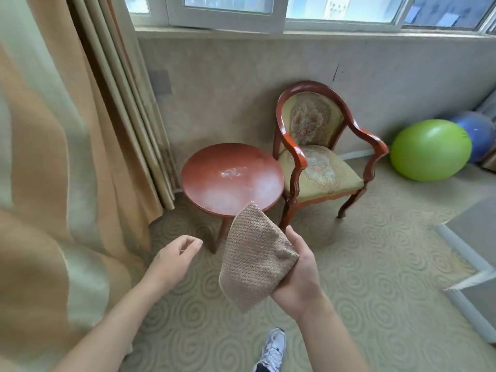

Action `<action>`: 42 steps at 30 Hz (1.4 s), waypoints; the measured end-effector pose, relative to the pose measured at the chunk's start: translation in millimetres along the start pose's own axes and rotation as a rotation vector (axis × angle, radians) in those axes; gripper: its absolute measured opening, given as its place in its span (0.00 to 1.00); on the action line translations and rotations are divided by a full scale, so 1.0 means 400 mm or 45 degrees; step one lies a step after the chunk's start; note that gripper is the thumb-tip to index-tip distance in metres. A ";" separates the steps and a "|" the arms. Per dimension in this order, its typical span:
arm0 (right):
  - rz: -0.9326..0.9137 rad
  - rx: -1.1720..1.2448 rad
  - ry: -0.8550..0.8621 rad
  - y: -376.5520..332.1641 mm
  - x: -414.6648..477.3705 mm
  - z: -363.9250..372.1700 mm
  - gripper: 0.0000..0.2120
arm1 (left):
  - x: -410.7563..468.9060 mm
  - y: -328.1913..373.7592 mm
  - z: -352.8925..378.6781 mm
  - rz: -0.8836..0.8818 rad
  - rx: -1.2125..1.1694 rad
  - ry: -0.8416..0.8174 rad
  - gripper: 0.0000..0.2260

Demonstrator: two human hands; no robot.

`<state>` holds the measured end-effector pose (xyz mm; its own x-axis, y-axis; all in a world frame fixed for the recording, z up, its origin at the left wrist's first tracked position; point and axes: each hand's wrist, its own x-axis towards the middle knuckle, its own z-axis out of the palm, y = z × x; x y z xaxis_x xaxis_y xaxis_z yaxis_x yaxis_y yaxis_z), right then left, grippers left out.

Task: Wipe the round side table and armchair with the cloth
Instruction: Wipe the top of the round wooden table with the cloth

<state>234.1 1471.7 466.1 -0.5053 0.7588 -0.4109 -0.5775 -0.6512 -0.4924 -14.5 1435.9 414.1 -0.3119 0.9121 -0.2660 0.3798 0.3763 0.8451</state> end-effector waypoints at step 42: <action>-0.684 -1.236 0.832 -0.612 1.885 -0.456 0.23 | 1.583 -0.462 0.385 -0.274 1.080 0.395 0.36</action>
<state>111.5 2205.4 136.8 0.2092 0.9662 -0.1504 0.2305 -0.1982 -0.9527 -148.0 1968.9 17.9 -0.6223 0.7704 -0.1385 0.7583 0.6373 0.1372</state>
